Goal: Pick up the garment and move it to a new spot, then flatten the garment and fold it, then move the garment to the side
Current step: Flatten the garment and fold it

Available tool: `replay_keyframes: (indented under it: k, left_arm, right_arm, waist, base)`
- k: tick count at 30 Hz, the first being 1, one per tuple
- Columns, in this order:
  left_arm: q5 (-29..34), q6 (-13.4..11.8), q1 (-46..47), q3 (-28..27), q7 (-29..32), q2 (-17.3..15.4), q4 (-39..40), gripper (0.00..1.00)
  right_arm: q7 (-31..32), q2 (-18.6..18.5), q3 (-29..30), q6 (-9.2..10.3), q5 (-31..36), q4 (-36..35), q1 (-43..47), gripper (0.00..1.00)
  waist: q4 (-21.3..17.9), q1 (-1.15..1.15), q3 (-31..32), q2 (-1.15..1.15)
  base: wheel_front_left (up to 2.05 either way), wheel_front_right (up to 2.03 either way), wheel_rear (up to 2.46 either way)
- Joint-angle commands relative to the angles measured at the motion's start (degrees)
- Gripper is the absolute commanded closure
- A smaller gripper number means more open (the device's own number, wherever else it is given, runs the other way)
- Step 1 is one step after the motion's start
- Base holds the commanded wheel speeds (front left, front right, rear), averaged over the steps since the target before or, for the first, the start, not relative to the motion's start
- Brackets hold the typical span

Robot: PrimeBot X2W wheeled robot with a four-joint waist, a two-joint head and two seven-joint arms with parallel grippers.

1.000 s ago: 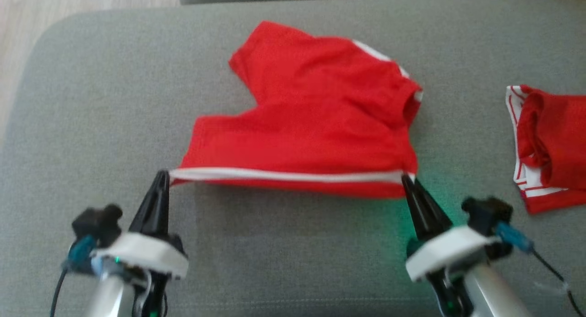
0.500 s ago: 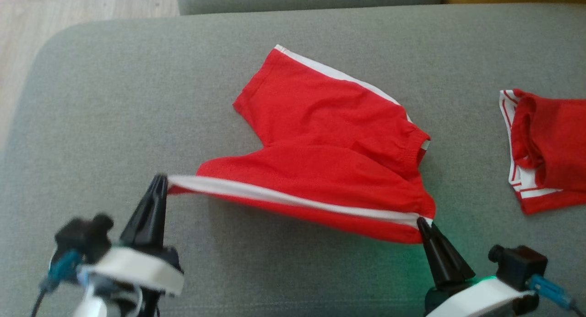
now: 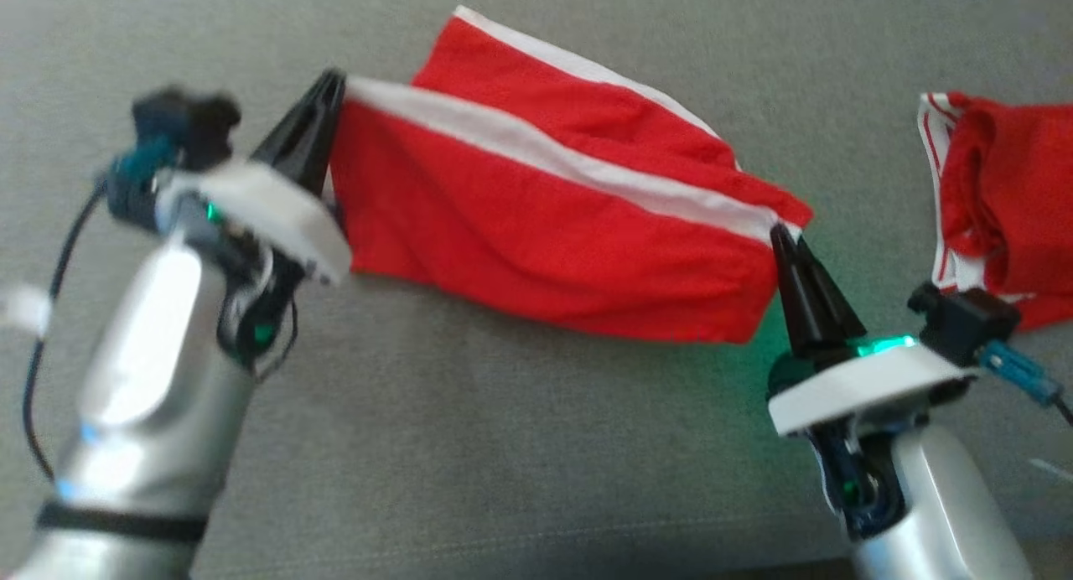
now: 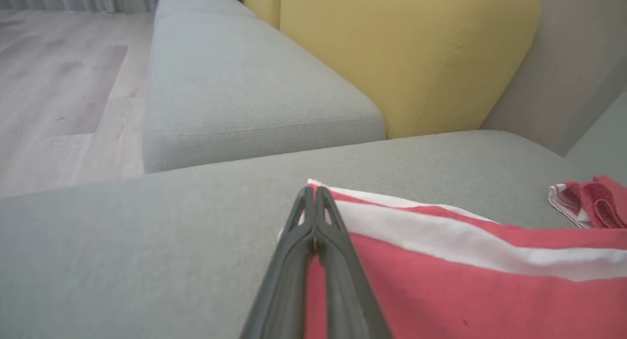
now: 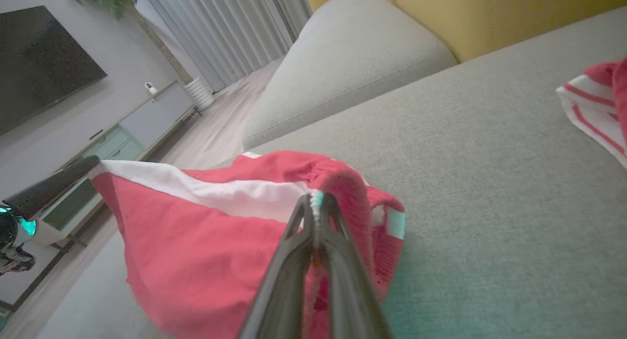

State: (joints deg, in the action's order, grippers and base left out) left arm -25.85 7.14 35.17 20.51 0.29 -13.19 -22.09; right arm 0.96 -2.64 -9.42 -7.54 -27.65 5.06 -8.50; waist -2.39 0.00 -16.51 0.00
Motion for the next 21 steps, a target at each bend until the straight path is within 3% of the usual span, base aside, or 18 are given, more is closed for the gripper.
replay_keyframes:
  k: [1, 9, 15, 21]
  left_arm:
    - [-0.9, 0.3, 4.1, -0.6, -0.3, -2.3, 0.2, 1.00]
    - [-5.8, 0.3, 19.4, 9.4, -4.3, -5.4, -15.9, 1.00]
    - [-7.5, 0.3, 26.2, 14.4, -7.9, -5.8, -26.5, 1.00]
    - [-8.4, 0.3, 29.9, 19.0, -10.6, -4.9, -31.8, 1.00]
  right_arm:
    - [-1.4, -0.2, -1.7, 0.05, -0.8, -1.0, -2.0, 1.00]
    - [-7.7, -0.2, -6.6, 0.05, -7.0, 7.3, -11.4, 1.00]
    - [-10.9, -0.2, -10.8, 0.05, -10.1, 12.0, -16.1, 1.00]
    - [-12.3, -0.2, -13.3, 0.05, -11.4, 14.2, -18.1, 1.00]
  waist:
    - [-2.3, 0.00, -2.3, 0.00]
    - [-8.1, 0.00, -6.3, 0.00]
    - [-10.9, 0.00, -8.4, 0.00]
    - [-11.8, 0.00, -10.0, 0.00]
  base:
    - [0.00, 0.00, 0.00]
    - [0.00, 0.00, 0.00]
    - [0.00, 0.00, 0.00]
    - [0.00, 0.00, 0.00]
